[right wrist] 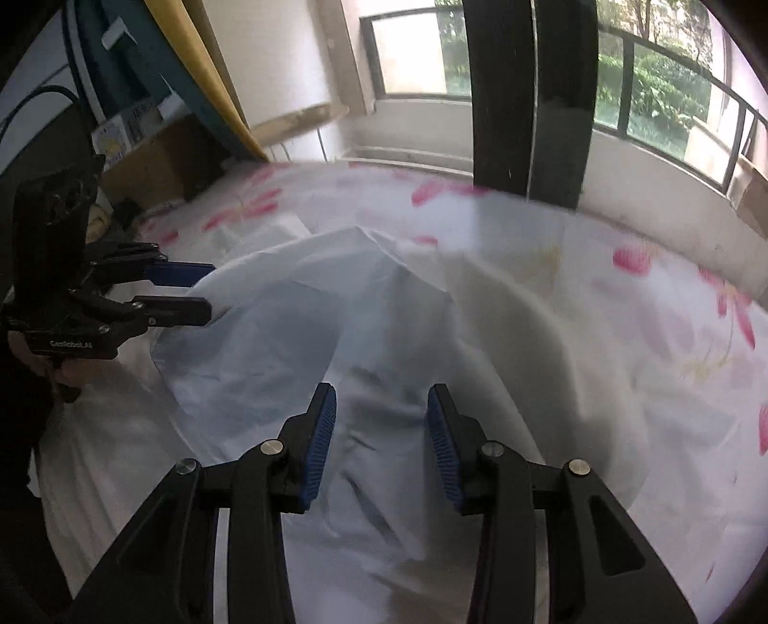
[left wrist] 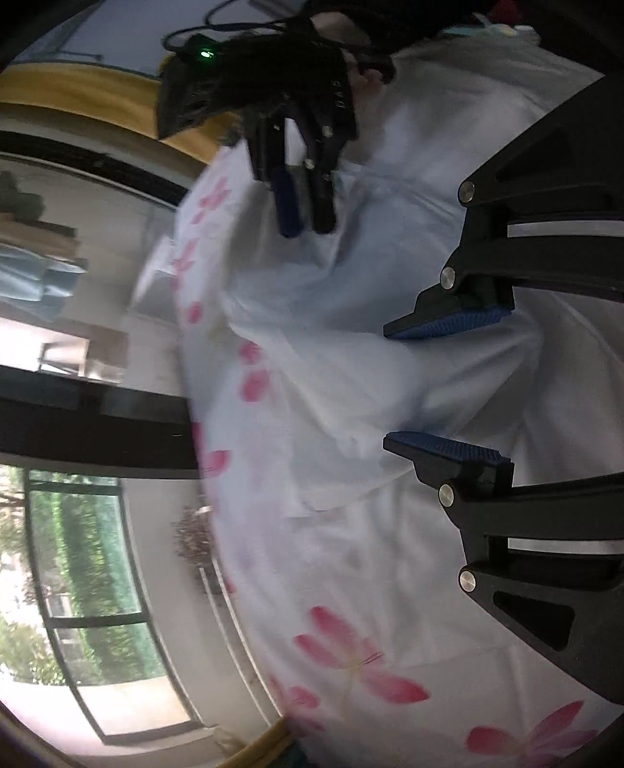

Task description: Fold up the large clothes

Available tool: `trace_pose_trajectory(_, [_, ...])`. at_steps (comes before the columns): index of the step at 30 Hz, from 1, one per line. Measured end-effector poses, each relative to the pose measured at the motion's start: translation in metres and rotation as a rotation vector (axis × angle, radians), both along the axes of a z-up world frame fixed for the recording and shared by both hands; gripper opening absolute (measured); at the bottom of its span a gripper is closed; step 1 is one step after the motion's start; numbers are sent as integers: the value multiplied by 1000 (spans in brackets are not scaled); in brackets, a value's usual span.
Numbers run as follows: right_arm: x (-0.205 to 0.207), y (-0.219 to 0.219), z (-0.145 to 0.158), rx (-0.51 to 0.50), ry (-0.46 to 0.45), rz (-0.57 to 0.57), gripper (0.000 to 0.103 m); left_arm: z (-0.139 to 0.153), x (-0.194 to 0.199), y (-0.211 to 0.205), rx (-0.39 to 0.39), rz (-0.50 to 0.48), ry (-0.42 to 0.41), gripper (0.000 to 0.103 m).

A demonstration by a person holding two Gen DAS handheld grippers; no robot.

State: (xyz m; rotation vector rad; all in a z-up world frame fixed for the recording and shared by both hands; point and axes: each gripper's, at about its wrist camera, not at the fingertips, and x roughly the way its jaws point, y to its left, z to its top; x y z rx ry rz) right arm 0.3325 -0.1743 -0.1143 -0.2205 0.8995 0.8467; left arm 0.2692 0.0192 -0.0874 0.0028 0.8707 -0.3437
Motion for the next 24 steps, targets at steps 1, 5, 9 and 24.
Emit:
trace_pose_trajectory(1, [-2, 0, -3, -12, 0, -4, 40, -3, -3, -1, 8, 3, -2, 41])
trace_pose_trajectory(5, [-11, 5, 4, -80, -39, -27, 43, -1, -10, 2, -4, 8, -16, 41])
trace_pose_trajectory(9, [-21, 22, 17, -80, -109, 7, 56, 2, -11, 4, -17, 23, -30, 41])
trace_pose_trajectory(24, [-69, 15, 6, -151, -146, 101, 2, -2, -11, 9, -10, 82, -15, 41])
